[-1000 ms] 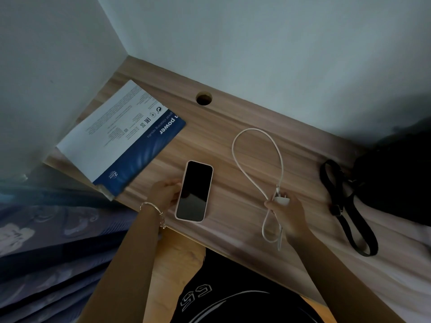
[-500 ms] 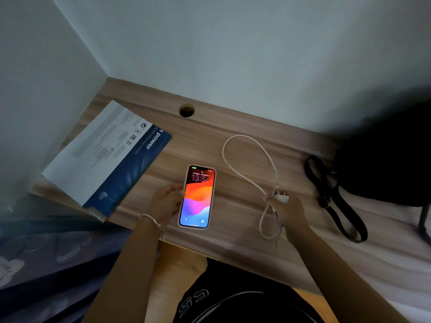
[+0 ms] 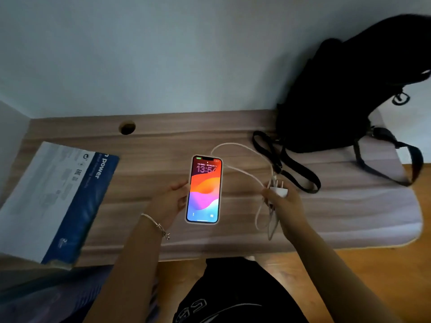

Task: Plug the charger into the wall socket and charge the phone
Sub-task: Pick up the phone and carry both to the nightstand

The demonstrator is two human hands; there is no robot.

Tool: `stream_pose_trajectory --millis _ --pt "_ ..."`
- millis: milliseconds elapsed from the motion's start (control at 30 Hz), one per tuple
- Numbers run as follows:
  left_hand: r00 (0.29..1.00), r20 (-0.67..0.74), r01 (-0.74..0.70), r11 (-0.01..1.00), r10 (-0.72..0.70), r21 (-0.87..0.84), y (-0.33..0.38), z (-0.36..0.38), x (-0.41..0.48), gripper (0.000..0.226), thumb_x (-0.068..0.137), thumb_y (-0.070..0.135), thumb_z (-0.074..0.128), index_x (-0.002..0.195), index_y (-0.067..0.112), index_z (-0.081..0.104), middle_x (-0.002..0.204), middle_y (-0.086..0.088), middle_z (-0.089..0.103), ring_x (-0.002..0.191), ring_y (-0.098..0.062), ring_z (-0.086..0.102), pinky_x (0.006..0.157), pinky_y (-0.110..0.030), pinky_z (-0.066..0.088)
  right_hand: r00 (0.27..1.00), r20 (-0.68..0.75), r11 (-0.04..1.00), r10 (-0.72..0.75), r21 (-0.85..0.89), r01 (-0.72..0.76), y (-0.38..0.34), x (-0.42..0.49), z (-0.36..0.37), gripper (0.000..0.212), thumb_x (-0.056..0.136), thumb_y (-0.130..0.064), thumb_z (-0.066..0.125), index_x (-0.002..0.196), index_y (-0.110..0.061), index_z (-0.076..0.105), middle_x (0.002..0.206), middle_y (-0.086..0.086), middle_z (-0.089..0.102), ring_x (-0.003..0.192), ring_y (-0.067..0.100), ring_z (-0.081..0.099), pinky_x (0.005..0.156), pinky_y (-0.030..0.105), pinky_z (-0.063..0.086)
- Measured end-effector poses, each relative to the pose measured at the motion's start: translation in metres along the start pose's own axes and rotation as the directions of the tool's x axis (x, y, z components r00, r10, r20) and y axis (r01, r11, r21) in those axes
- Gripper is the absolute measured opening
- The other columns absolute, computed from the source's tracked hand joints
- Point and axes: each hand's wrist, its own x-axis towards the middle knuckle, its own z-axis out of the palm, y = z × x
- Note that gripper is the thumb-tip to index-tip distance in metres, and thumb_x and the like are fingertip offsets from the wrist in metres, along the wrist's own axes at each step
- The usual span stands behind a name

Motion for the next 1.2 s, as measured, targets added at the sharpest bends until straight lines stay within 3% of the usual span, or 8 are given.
stream_pose_trajectory --millis 167,367,500,633,733,833,1000,1200 --pt "0.993 0.12 -0.014 0.992 0.0 0.122 -0.001 0.055 -0.005 0.02 0.094 0.004 0.044 0.106 0.008 0.059 0.065 0.008 0.073 0.059 -0.004 0.068 0.051 -0.015 0.05 0.991 -0.132 0.992 -0.025 0.119 0.041 0.011 -0.029 -0.046 0.009 0.081 -0.013 0.066 0.089 -0.017 0.062 0.077 0.001 0.063 0.066 0.008 0.061 0.06 0.022 0.05" --pt "0.979 0.202 -0.015 0.964 -0.04 0.266 -0.025 0.125 -0.024 0.021 0.094 0.002 0.044 0.082 0.013 0.057 0.054 0.009 0.069 0.048 -0.003 0.064 0.045 -0.013 0.047 0.971 -0.235 0.958 -0.051 0.264 0.115 0.035 -0.076 -0.124 0.009 0.082 -0.007 0.064 0.086 -0.014 0.064 0.063 -0.006 0.06 0.06 0.008 0.057 0.056 0.022 0.048" --pt "0.954 0.287 -0.015 0.946 -0.083 0.324 -0.049 0.173 -0.041 0.021 0.094 0.005 0.044 0.08 0.012 0.057 0.055 0.006 0.07 0.049 -0.005 0.064 0.054 -0.019 0.05 0.944 -0.328 0.89 0.037 0.44 0.118 0.058 -0.116 -0.177 0.013 0.081 -0.007 0.066 0.083 -0.02 0.064 0.069 -0.001 0.06 0.066 0.015 0.057 0.063 0.03 0.048" --pt "0.911 0.397 -0.061 0.915 -0.112 0.398 -0.074 0.224 -0.062 0.018 0.095 0.011 0.046 0.09 0.014 0.063 0.069 0.005 0.074 0.069 -0.012 0.067 0.07 -0.031 0.049 0.894 -0.433 0.842 0.117 0.52 0.142 0.084 -0.156 -0.222 0.013 0.08 -0.009 0.068 0.082 -0.022 0.067 0.068 -0.005 0.064 0.066 0.012 0.059 0.062 0.026 0.05" --pt "0.865 0.481 -0.108 0.883 -0.143 0.456 -0.089 0.26 -0.078 0.018 0.095 0.012 0.046 0.094 0.01 0.063 0.074 0.002 0.075 0.068 -0.011 0.07 0.054 -0.022 0.053 0.831 -0.521 0.812 0.196 0.561 0.161 0.102 -0.186 -0.25 0.013 0.075 -0.016 0.072 0.074 -0.029 0.072 0.075 0.0 0.064 0.072 0.016 0.059 0.068 0.031 0.049" --pt "0.821 0.538 -0.143 0.845 -0.19 0.516 -0.102 0.293 -0.092 0.017 0.094 0.014 0.047 0.091 0.009 0.063 0.073 0.002 0.075 0.067 -0.011 0.071 0.05 -0.02 0.052 0.753 -0.592 0.771 0.287 0.61 0.185 0.12 -0.211 -0.269 0.009 0.067 -0.022 0.074 0.07 -0.03 0.073 0.07 -0.002 0.064 0.074 0.02 0.057 0.07 0.036 0.046" --pt "0.771 0.579 -0.182 0.779 -0.266 0.601 -0.125 0.355 -0.106 0.019 0.094 0.016 0.05 0.105 0.006 0.062 0.094 -0.006 0.072 0.086 -0.022 0.069 0.07 -0.032 0.057 0.606 -0.679 0.706 0.414 0.66 0.257 0.151 -0.246 -0.294 0.016 0.071 -0.014 0.072 0.063 -0.028 0.069 0.061 -0.001 0.059 0.064 0.021 0.052 0.064 0.037 0.043" --pt "0.693 0.623 -0.225 0.712 -0.363 0.665 -0.16 0.434 -0.112 0.02 0.094 0.005 0.046 0.1 0.007 0.064 0.079 -0.001 0.076 0.072 -0.011 0.071 0.068 -0.027 0.056 0.436 -0.734 0.64 0.52 0.674 0.37 0.181 -0.262 -0.33 0.017 0.078 -0.005 0.066 0.07 -0.02 0.061 0.057 -0.004 0.057 0.054 0.012 0.054 0.058 0.031 0.044"
